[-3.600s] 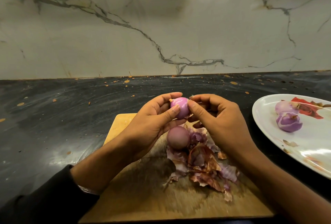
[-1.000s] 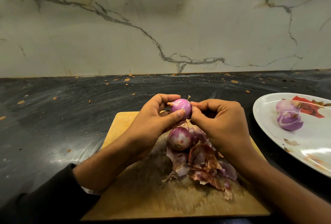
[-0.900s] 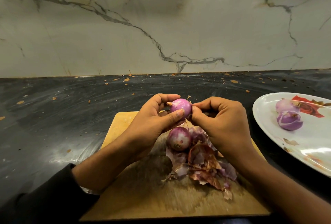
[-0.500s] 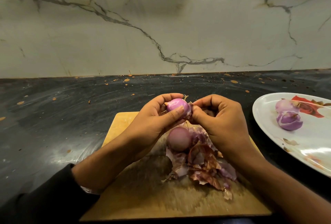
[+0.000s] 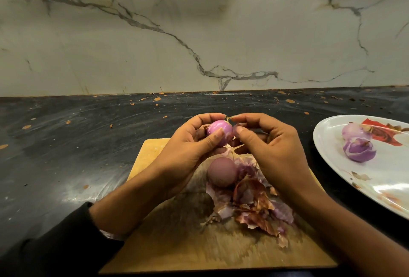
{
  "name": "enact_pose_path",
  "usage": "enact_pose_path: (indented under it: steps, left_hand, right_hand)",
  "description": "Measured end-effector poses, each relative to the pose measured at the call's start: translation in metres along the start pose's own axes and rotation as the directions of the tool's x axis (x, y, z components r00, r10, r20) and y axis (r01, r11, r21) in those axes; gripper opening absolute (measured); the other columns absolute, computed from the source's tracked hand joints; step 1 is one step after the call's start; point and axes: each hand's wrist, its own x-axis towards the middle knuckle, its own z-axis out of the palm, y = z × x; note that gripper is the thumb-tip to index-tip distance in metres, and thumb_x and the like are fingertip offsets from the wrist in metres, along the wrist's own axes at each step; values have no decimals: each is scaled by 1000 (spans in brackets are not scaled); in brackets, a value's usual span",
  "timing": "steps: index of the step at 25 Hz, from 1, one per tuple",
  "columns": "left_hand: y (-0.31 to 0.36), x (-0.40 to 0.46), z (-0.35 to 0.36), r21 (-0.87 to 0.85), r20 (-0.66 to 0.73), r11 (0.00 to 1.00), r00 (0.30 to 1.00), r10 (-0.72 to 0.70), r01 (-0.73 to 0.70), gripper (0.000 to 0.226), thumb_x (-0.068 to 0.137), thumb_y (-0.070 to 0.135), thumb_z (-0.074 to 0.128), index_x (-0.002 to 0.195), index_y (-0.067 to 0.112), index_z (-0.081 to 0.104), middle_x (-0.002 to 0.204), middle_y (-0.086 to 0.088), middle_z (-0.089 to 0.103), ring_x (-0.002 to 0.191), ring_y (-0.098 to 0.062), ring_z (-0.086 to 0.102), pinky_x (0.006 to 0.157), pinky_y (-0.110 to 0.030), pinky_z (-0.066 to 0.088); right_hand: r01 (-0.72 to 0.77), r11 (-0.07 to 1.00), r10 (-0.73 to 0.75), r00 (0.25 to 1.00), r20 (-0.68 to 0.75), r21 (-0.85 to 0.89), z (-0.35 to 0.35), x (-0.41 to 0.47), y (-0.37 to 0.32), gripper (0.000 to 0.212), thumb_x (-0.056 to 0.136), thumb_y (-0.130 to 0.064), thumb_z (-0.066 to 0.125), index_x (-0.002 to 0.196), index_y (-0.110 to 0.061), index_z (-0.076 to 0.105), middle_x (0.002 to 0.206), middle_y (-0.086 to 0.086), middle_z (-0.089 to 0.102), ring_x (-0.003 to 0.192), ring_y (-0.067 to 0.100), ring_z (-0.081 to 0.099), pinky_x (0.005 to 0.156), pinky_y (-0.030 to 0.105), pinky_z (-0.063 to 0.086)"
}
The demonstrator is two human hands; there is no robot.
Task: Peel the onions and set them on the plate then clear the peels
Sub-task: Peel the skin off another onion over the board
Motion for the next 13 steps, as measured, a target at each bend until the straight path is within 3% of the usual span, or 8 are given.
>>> enact_pose_path:
  steps: [5, 13]
  left_hand:
    - [1, -1, 0, -62, -7, 998, 1000, 20, -20, 39, 72, 13, 68, 111, 12, 64, 88, -8, 72, 75, -16, 68, 71, -25, 60]
    - [2, -1, 0, -49, -27, 999, 1000, -1, 0, 41, 65, 16, 73, 106, 14, 68, 96, -9, 69, 81, -18, 68, 68, -24, 60]
  right_hand:
    - [63, 994, -59, 997, 43, -93, 1, -1, 0, 38, 73, -30, 81, 108, -19, 74, 98, -3, 76, 89, 12, 74, 77, 32, 62]
    - [110, 989, -114, 993, -34, -98, -2, 0, 3, 16, 85, -6, 76, 98, -15, 78, 85, -5, 77, 80, 11, 74, 71, 25, 60]
